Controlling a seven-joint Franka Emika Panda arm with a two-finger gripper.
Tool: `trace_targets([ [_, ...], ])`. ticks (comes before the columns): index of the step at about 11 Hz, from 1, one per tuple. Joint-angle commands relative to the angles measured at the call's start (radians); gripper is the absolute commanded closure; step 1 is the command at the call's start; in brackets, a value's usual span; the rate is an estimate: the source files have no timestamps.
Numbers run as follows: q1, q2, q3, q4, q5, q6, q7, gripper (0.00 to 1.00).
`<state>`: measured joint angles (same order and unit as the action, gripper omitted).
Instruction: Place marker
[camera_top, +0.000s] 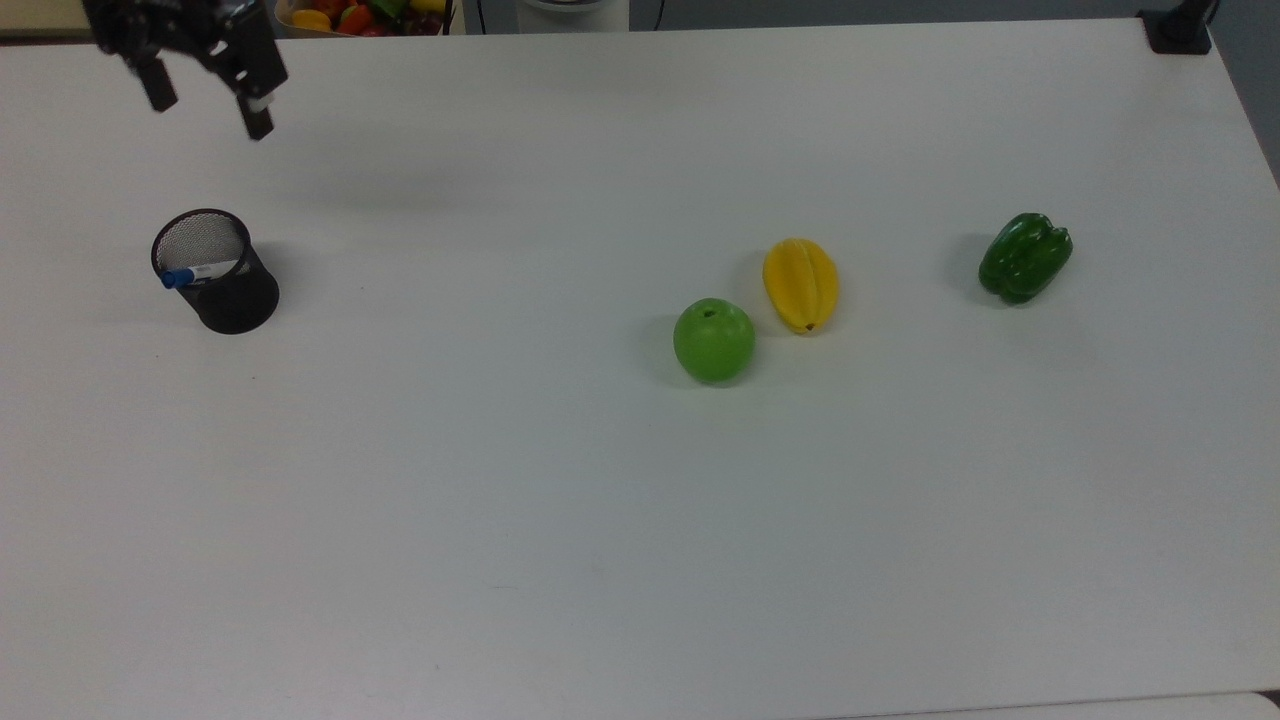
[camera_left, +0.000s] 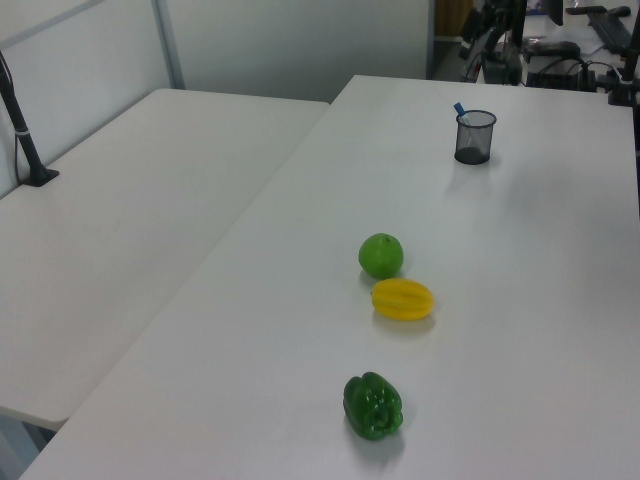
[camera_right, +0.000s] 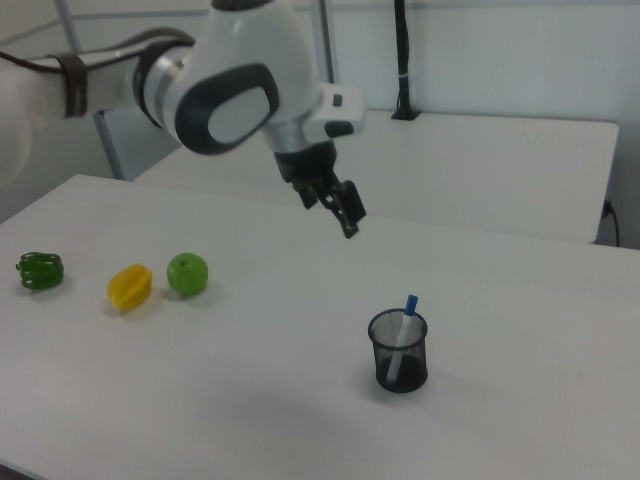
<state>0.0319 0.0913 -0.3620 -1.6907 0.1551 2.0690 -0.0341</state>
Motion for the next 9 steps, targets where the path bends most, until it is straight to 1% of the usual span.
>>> trace_targets([
  [1, 0.005, -0.048, 0.056, 0.078, 0.056, -0.209, 0.164, 0.0],
  [2, 0.005, -0.057, 0.093, 0.109, 0.06, -0.275, 0.245, 0.0],
  [3, 0.006, -0.061, 0.139, 0.132, 0.047, -0.344, 0.316, 0.0],
  [4, 0.006, -0.061, 0.191, 0.152, 0.04, -0.381, 0.362, 0.0],
  [5, 0.005, -0.062, 0.227, 0.16, 0.023, -0.404, 0.388, 0.0],
  [7, 0.006, -0.077, 0.314, 0.158, -0.017, -0.42, 0.392, 0.0],
  [8, 0.016, -0.094, 0.328, 0.149, -0.022, -0.421, 0.384, 0.0],
  [9, 0.043, -0.111, 0.328, 0.128, -0.044, -0.422, 0.357, 0.0],
])
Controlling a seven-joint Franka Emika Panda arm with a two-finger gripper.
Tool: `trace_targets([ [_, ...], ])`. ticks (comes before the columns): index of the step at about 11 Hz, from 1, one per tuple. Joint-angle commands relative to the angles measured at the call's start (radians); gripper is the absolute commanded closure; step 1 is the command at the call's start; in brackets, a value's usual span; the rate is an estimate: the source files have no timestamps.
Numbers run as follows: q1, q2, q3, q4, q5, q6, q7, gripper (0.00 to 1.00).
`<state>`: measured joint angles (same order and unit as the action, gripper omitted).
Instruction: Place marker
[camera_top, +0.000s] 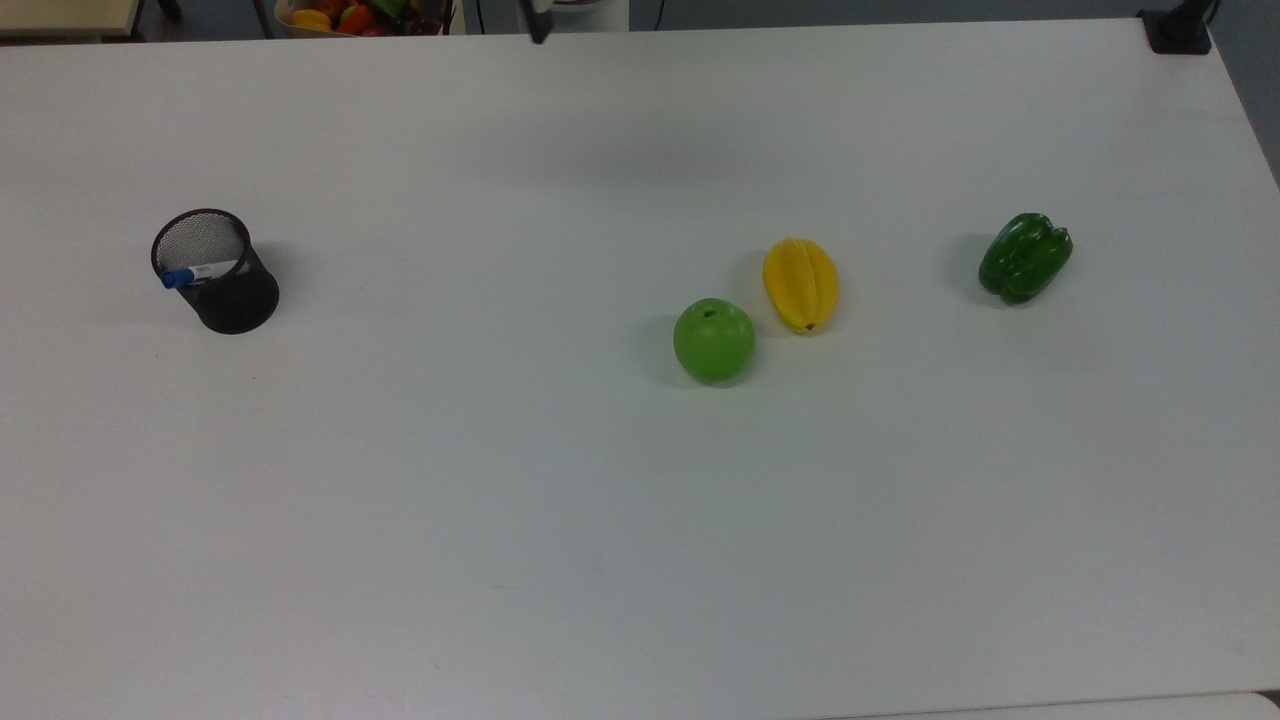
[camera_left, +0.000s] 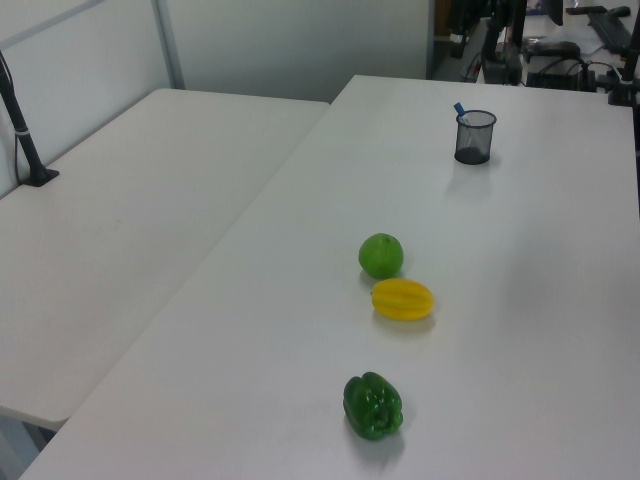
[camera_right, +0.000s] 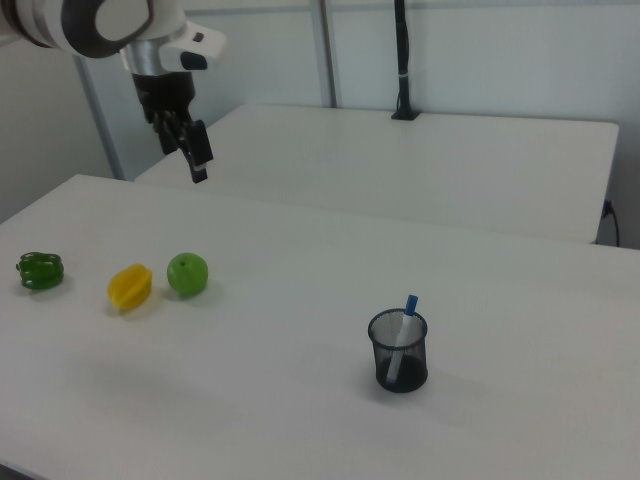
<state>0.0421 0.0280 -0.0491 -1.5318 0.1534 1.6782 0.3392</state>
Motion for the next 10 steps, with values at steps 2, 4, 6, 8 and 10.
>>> trace_targets([
  [2, 0.054, -0.068, 0.014, -0.063, -0.092, -0.023, -0.142, 0.0],
  [4, 0.071, -0.068, 0.003, -0.091, -0.113, -0.009, -0.264, 0.0],
  [6, 0.082, -0.065, -0.009, -0.108, -0.136, 0.024, -0.331, 0.0],
  [8, 0.082, -0.06, -0.026, -0.11, -0.134, 0.028, -0.423, 0.0],
  [10, 0.082, -0.062, -0.028, -0.111, -0.129, 0.02, -0.439, 0.0],
])
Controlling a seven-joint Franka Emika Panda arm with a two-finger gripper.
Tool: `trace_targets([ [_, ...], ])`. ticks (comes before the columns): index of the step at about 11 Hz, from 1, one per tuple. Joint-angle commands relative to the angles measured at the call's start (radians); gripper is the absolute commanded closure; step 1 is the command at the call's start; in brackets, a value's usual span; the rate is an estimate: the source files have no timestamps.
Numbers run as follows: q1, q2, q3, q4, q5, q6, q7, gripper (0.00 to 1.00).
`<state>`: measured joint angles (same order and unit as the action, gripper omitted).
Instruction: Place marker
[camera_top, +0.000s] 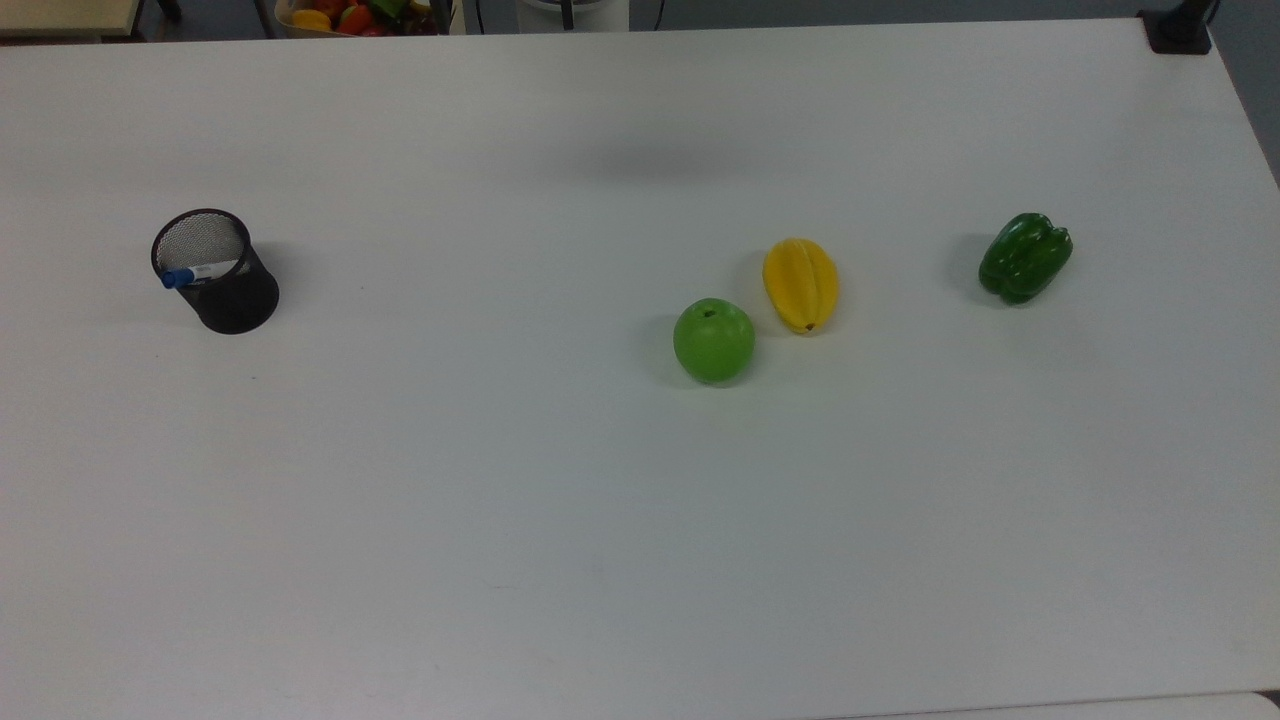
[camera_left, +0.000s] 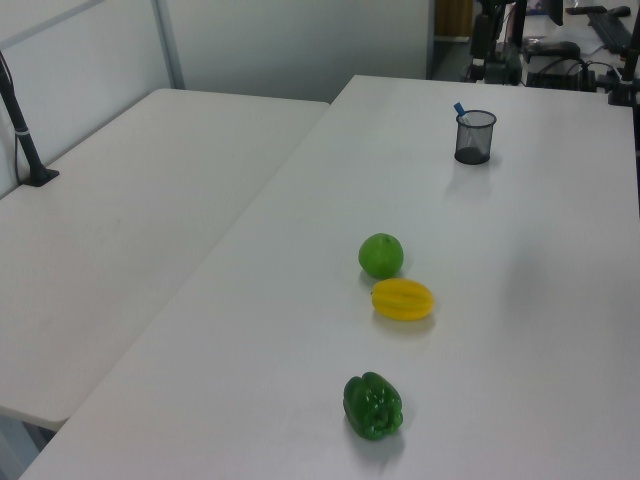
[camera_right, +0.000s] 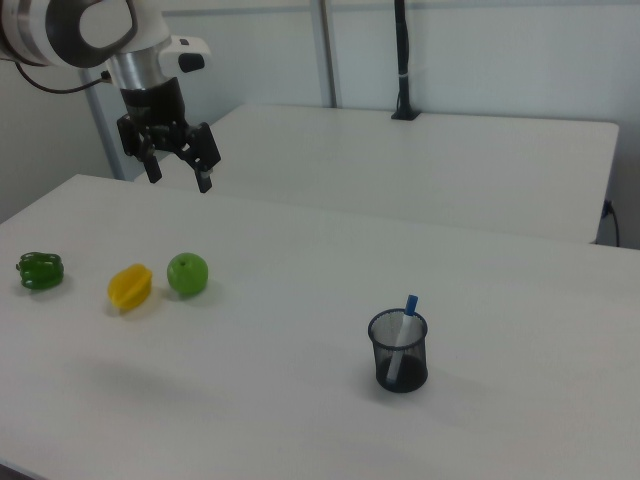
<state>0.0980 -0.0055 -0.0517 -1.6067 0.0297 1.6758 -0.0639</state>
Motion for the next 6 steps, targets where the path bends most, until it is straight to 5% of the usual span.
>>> trace_targets([
  [1, 0.026, -0.027, -0.025, -0.033, -0.004, 0.024, -0.037, 0.0],
  [6, 0.028, -0.03, -0.025, -0.035, -0.002, 0.021, -0.007, 0.0],
])
